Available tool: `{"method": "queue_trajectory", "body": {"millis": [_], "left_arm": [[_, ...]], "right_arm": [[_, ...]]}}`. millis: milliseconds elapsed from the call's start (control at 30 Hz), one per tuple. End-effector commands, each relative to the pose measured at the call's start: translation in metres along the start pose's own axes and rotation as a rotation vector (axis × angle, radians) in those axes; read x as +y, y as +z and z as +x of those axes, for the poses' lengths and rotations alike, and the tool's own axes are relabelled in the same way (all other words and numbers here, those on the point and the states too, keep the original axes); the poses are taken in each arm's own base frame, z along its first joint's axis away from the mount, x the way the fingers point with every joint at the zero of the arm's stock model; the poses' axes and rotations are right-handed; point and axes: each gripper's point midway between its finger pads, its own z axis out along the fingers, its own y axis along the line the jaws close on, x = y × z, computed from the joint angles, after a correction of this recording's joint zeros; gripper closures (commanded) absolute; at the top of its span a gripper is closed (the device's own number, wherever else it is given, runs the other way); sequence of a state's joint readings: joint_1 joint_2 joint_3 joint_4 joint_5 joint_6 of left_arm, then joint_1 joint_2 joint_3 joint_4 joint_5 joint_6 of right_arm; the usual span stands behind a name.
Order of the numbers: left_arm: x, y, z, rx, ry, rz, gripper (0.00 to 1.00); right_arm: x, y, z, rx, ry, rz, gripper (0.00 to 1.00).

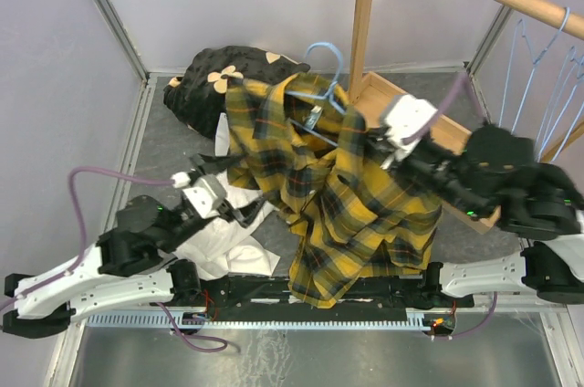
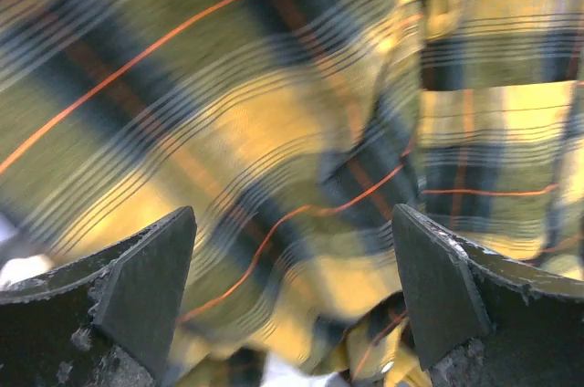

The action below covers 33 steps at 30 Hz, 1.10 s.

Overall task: Place the shirt on the hanger
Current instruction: Hang the shirt on the hanger.

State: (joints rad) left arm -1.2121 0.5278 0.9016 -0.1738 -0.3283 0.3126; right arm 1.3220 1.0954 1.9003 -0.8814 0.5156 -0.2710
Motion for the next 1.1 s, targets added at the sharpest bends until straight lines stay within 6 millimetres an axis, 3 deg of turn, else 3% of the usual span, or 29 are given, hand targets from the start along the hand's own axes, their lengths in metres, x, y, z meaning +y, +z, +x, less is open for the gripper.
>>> {"method": "queue_trajectory", "body": {"millis": [0, 233, 533, 633, 767, 900, 1000, 1067], "left_arm": [[-0.043, 0.015, -0.004, -0.137, -0.147, 0.153, 0.07], [-0.06, 0.029, 0.01, -0.17, -0.194, 0.175, 0.06], [-0.077, 0.057, 0.036, -0.137, -0.229, 0.171, 0.07], [-0.081, 0.065, 0.051, -0.092, -0.22, 0.156, 0.25], [-0.077, 0.065, 0.077, 0.01, -0.209, 0.111, 0.64], [-0.069, 0.052, 0.104, 0.112, -0.196, 0.058, 0.96], [-0.056, 0.039, 0.118, 0.177, -0.225, -0.017, 0.97], [-0.046, 0.033, 0.116, 0.193, -0.271, -0.074, 0.95]], "right_arm": [[0.002, 0.01, -0.015, -0.097, 0.177, 0.053, 1.0], [0.006, 0.008, -0.001, -0.109, 0.25, 0.062, 1.0], [0.014, 0.01, -0.001, -0.136, 0.326, 0.038, 1.0], [0.018, 0.008, -0.001, -0.143, 0.342, 0.015, 1.0], [0.018, 0.004, 0.004, -0.139, 0.35, 0.016, 1.0], [0.013, 0.0, 0.016, -0.11, 0.34, 0.044, 1.0], [0.01, -0.002, 0.025, -0.092, 0.34, 0.07, 1.0], [0.009, -0.003, 0.03, -0.083, 0.338, 0.082, 1.0]]}}
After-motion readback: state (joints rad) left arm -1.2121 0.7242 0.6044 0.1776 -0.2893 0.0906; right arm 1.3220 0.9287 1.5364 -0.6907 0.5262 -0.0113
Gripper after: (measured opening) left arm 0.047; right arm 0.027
